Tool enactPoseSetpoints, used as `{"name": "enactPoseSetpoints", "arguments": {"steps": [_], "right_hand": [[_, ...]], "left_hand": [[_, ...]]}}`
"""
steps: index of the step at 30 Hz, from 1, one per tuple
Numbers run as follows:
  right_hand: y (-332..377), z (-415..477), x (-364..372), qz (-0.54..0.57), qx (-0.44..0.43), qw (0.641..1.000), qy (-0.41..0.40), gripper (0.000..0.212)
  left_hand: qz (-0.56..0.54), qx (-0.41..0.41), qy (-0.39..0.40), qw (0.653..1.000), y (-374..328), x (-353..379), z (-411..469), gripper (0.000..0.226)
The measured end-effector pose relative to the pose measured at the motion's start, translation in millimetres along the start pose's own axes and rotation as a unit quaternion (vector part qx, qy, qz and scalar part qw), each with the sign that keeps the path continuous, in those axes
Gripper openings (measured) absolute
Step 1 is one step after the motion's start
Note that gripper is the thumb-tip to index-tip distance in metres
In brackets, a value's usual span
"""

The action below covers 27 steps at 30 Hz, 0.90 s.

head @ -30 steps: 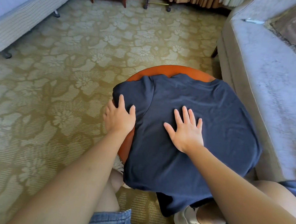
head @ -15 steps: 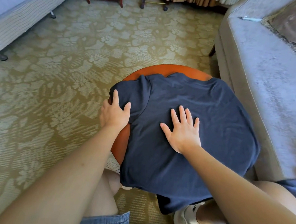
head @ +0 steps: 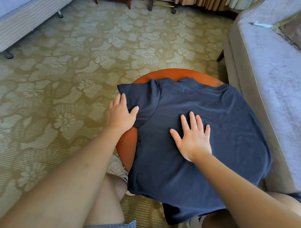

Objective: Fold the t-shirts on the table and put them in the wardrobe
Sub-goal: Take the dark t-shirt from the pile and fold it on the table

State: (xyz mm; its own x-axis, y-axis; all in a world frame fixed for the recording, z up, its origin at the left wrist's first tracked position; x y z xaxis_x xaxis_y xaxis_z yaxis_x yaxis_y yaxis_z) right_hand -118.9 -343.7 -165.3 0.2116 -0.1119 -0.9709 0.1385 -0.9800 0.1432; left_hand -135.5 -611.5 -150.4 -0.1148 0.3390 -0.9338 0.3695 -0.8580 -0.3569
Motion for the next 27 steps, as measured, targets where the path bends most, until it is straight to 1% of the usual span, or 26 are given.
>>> {"name": "enactPoseSetpoints", "arguments": {"steps": [5,8,12,15,17,20,22,24,27], "right_hand": [[3,0,-1,-0.004,0.003,1.000,0.010,0.075],[11,4,0,-0.011,0.001,1.000,0.016,0.076],[35,13,1,-0.010,-0.019,1.000,0.013,0.076],[57,21,4,-0.010,-0.038,0.999,0.015,0.076],[68,24,5,-0.008,-0.045,0.999,0.016,0.076],[74,28,6,-0.004,-0.050,0.998,0.022,0.077],[73,27,6,0.006,-0.059,0.997,0.040,0.080],[70,22,7,0.022,-0.072,0.995,0.061,0.082],[48,8,-1,0.046,-0.062,0.996,0.041,0.082]], "left_hand": [[-0.015,0.005,-0.051,0.999,-3,-11,-6,0.084],[-0.060,-0.014,-0.064,0.996,3,-16,-6,0.089],[-0.134,-0.044,-0.066,0.988,19,-29,-1,0.093],[-0.130,-0.062,-0.050,0.988,27,-47,5,0.090],[-0.098,-0.049,-0.050,0.993,24,-60,8,0.086],[-0.047,0.001,-0.050,0.998,3,-72,7,0.083],[-0.036,0.041,-0.040,0.998,-20,-72,4,0.084],[-0.024,0.063,-0.022,0.997,-42,-65,-1,0.086],[-0.013,0.101,0.000,0.995,-79,-54,-10,0.087]]}}
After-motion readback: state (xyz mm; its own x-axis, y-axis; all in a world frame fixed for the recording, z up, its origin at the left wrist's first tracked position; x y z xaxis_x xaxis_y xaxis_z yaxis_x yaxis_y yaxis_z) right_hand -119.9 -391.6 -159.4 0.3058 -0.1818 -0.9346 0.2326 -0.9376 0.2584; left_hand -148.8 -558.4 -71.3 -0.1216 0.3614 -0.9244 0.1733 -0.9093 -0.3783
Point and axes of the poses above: each hand's wrist, its own z-axis towards the middle knuckle, its own x-axis out of the palm, y = z × x, the point moved 10 cm from there along z, towards the middle knuckle, and after that the axes turned 4 degrees about z, right-handed, at the moved point
